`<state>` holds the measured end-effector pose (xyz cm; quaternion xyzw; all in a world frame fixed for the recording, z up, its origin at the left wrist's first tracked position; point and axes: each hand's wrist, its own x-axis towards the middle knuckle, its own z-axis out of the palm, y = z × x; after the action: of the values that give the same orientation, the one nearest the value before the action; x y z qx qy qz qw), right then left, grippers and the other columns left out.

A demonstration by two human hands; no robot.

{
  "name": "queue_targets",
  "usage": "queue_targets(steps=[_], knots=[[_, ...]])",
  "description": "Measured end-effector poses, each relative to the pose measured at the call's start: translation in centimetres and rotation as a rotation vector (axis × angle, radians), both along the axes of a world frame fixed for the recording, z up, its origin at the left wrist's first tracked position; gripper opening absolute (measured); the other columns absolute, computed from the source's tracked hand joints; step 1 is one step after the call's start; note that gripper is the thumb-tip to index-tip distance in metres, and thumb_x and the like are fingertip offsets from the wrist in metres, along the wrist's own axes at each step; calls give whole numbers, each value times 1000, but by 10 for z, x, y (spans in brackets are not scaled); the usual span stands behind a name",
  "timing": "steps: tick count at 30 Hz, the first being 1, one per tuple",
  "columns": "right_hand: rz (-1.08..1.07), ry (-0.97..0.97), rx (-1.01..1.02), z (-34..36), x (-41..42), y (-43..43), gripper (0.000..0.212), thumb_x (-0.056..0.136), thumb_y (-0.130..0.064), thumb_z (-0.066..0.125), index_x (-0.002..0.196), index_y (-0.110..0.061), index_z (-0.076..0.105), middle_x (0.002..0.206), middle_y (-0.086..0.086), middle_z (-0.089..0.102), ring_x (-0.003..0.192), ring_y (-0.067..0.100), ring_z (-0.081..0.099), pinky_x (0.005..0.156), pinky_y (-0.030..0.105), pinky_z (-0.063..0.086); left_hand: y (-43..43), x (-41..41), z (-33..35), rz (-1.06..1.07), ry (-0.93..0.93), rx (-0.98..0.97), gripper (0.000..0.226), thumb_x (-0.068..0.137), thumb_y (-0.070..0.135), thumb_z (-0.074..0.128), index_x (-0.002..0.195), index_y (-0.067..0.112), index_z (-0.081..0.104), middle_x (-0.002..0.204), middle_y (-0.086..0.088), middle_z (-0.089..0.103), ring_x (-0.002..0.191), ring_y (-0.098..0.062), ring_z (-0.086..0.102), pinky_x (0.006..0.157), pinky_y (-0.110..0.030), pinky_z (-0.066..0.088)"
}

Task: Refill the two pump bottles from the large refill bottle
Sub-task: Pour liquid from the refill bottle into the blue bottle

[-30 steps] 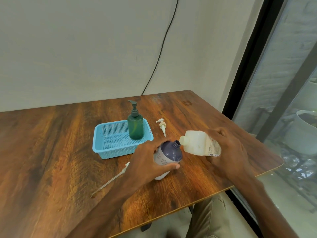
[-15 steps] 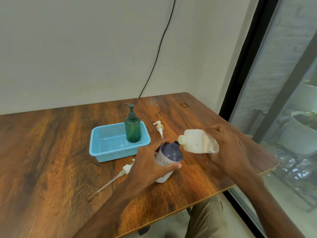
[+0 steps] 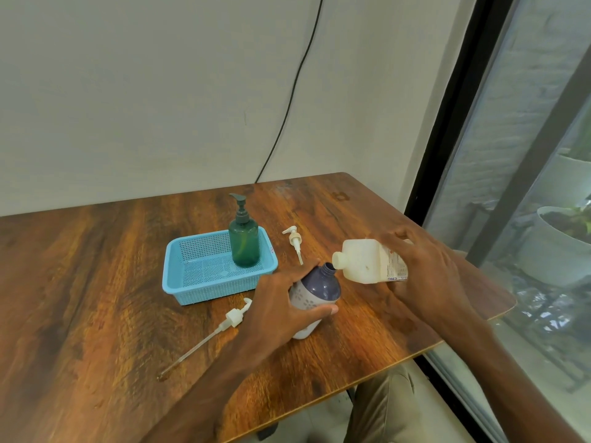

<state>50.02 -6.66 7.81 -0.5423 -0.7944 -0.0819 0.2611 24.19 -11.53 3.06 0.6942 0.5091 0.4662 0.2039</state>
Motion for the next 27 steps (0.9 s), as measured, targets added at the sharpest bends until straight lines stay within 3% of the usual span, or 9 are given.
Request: queue_targets(steps=[12,19,27], knots=[[8,5,-3,8,-2,-3,78,69,-20,87,137,-35,54,133,1,55,126,29,49,92,47,48,-1,2,-3,4,43,8,88,70,62,87,145,24,60,136,12,68,121,-2,64,98,-29,58],[10,-16,27,11,-1,-5,78,66,-17,88,134,-34,57,130,0,55,121,28,51,85,43,47,-3,3,-2,-4,44,17,87,70,63,86,145,25,60,135,13,69,120,0,64,98,-28,59],[20,-25,38,15,-1,-7,78,66,-15,88,135,-33,57,130,1,54,122,28,49,88,45,48,-3,4,-1,1,55,22,87,70,63,86,144,24,61,134,12,70,118,-2,65,96,-30,59]])
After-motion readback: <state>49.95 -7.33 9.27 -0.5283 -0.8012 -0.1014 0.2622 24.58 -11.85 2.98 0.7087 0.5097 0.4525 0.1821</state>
